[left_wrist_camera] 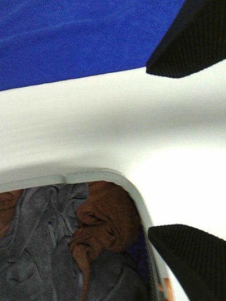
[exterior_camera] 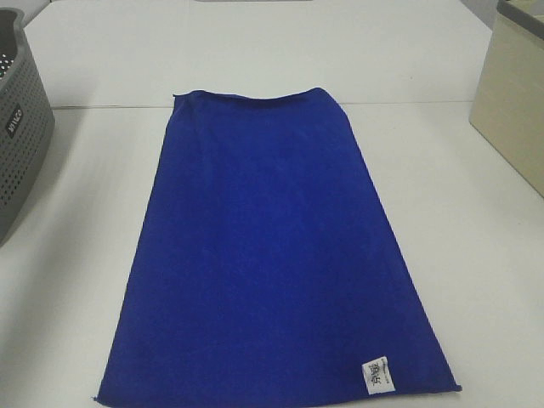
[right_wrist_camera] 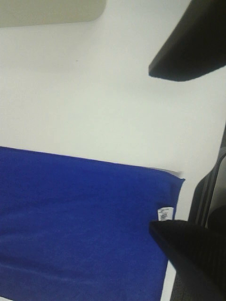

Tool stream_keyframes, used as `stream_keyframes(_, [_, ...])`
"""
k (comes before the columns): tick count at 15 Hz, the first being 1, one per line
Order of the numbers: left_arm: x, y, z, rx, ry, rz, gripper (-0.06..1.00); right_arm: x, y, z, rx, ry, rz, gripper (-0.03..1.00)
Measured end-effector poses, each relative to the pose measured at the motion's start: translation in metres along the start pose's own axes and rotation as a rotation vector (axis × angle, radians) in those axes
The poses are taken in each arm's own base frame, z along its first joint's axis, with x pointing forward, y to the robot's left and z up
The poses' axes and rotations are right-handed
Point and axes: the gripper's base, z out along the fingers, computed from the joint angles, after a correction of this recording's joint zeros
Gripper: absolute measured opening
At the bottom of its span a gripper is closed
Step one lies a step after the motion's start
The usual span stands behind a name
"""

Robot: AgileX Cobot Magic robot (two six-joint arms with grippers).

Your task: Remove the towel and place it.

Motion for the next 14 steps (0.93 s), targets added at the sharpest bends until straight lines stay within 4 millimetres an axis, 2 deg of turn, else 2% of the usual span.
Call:
stream_keyframes(1, [0.022,0.0,-0.017,-0.019,-0.043,0.007,0.8,0.02,0.003,-0.006,0.002,-0.024,-0.006,0.79])
stream_keyframes(3, [0.056,0.003,-0.032,-0.067,-0.115,0.025,0.8,0.053,0.007,-0.015,0.006,-0.075,-0.017,0.79])
stream_keyframes(5, [0.095,0.004,-0.035,-0.096,-0.167,0.038,0.8,0.084,0.011,-0.022,0.011,-0.138,-0.032,0.79])
stream_keyframes(6, [0.135,0.003,-0.034,-0.108,-0.227,0.044,0.8,0.115,0.014,-0.026,0.015,-0.204,-0.047,0.79])
stream_keyframes(7, [0.156,0.003,-0.031,-0.111,-0.245,0.046,0.8,0.13,0.015,-0.026,0.018,-0.24,-0.055,0.79])
stream_keyframes(8, [0.156,0.003,-0.031,-0.111,-0.245,0.046,0.8,0.13,0.015,-0.026,0.018,-0.24,-0.055,0.79])
stream_keyframes(11, [0.21,0.001,-0.032,-0.121,-0.354,0.045,0.8,0.166,0.017,-0.022,0.024,-0.325,-0.075,0.79])
stream_keyframes(12, [0.236,0.0,-0.035,-0.123,-0.439,0.043,0.8,0.185,0.016,-0.015,0.031,-0.366,-0.105,0.78])
stream_keyframes(14, [0.255,-0.002,-0.039,-0.108,-0.523,0.035,0.8,0.197,0.016,-0.008,0.035,-0.388,-0.122,0.78])
